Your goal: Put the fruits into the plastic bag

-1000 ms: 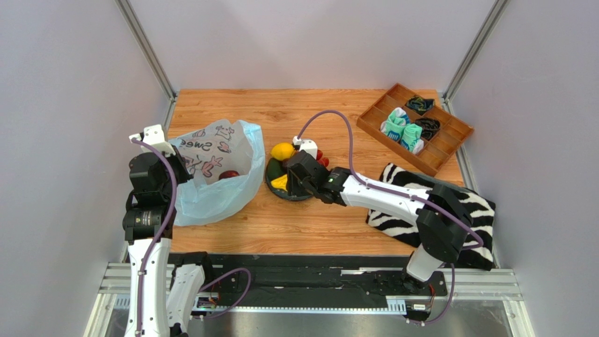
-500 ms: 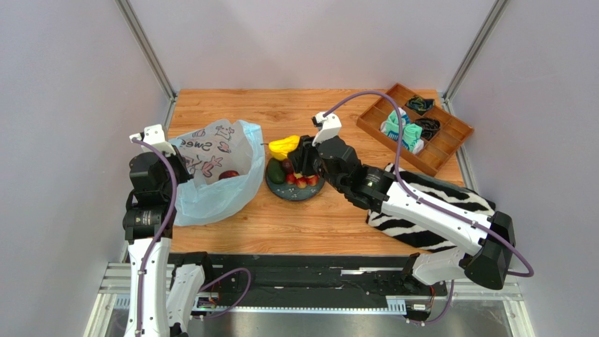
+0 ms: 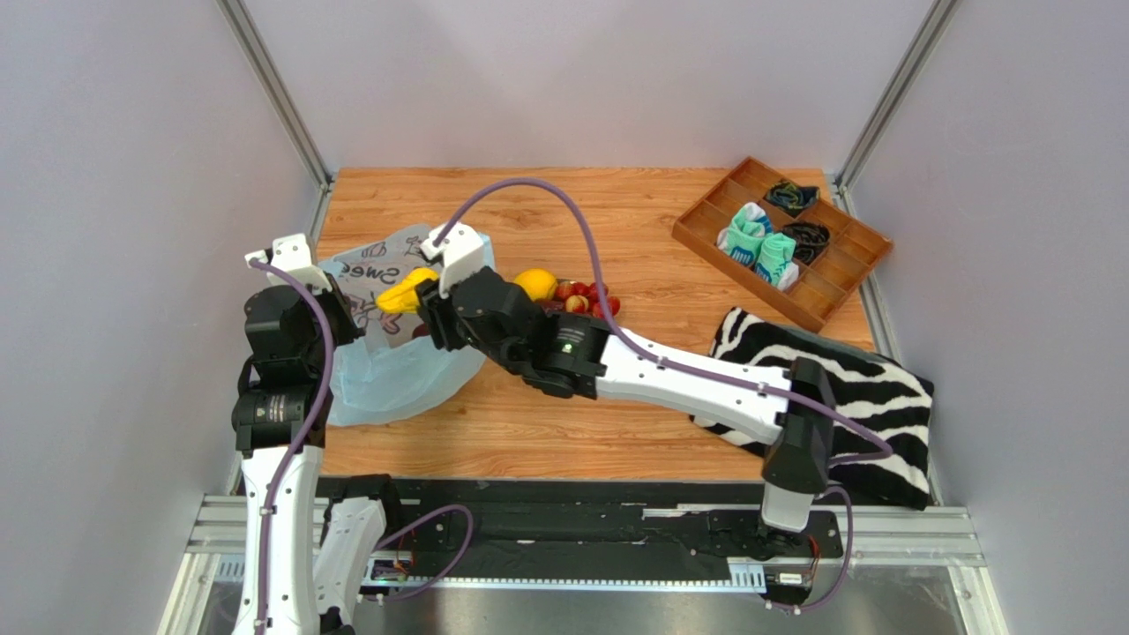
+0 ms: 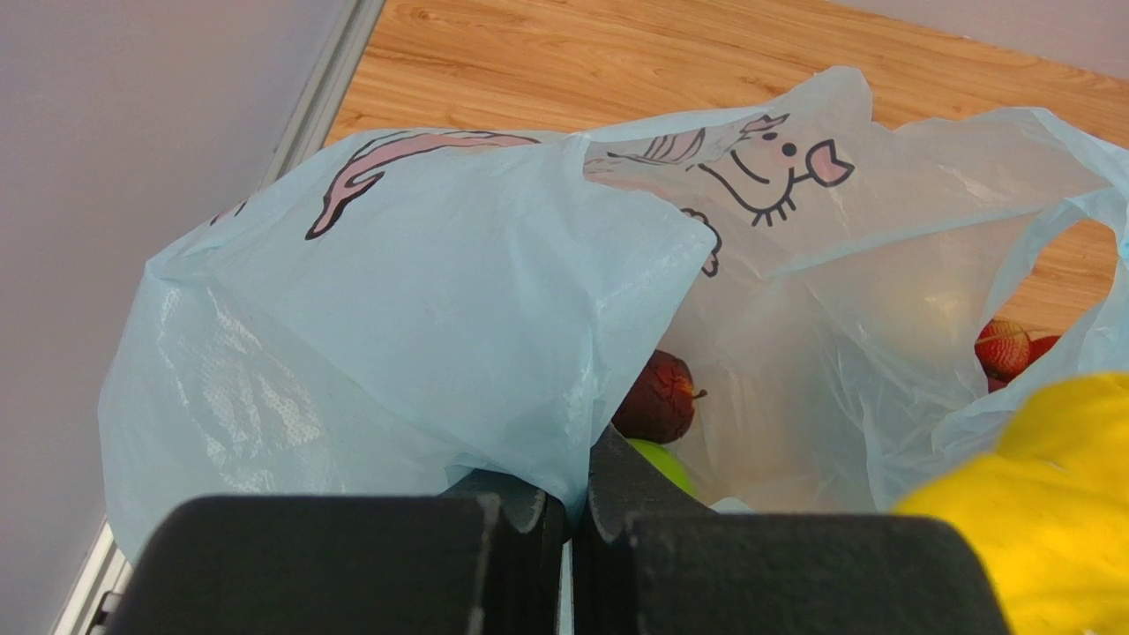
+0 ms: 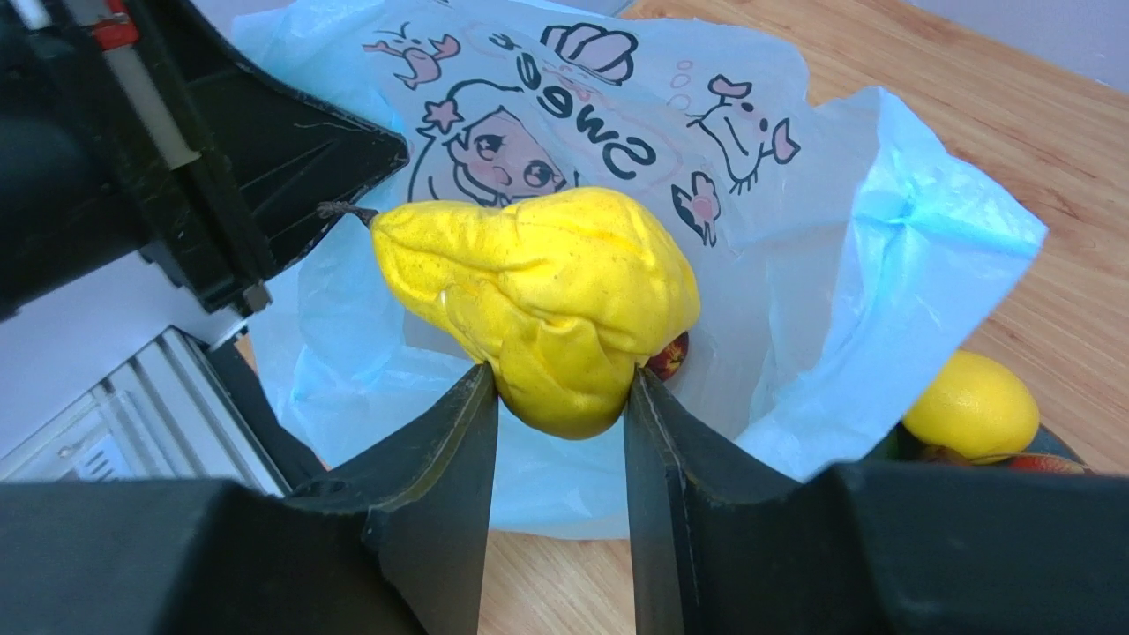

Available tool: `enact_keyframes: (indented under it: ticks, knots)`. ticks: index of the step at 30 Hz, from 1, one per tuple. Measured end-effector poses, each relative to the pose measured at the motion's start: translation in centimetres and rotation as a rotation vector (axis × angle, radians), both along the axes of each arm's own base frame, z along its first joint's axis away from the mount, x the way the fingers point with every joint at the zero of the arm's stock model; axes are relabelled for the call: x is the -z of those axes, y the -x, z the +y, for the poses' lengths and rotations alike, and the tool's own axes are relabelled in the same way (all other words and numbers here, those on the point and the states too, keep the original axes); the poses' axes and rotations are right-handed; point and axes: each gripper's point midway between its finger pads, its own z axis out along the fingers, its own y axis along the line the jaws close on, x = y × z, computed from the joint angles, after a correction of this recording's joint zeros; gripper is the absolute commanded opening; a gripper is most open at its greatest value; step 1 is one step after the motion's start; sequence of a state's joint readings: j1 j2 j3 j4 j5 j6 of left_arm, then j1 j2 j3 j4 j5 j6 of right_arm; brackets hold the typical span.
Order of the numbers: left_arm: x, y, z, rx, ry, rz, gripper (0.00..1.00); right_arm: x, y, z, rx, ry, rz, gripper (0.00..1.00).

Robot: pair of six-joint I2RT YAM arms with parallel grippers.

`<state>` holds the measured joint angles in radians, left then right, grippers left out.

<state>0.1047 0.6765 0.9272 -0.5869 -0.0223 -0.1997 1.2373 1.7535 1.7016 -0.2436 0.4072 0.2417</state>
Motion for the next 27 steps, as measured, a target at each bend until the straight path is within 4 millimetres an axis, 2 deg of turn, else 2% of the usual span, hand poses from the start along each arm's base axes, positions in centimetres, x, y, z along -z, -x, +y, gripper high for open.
enact_keyframes:
  ticks: [8, 13, 18, 27]
  knots:
    - [0.0, 0.0, -0.1, 0.003, 0.001, 0.0, 0.0, 2.7, -3.0, 4.3, 0.032, 0.116, -0.003, 0.0]
    - [0.0, 0.0, 0.0, 0.0, 0.001, 0.001, 0.0, 6.6, -4.6, 5.5, 0.022, 0.185, 0.052, 0.0]
    - [0.0, 0.0, -0.1, 0.003, 0.002, 0.002, 0.0, 9.9, -4.6, 6.3, -0.044, 0.207, 0.137, 0.01]
    - [0.0, 0.0, -0.1, 0.006, 0.003, 0.002, 0.0, 13.0, -2.8, 8.7, -0.148, 0.194, 0.251, 0.03]
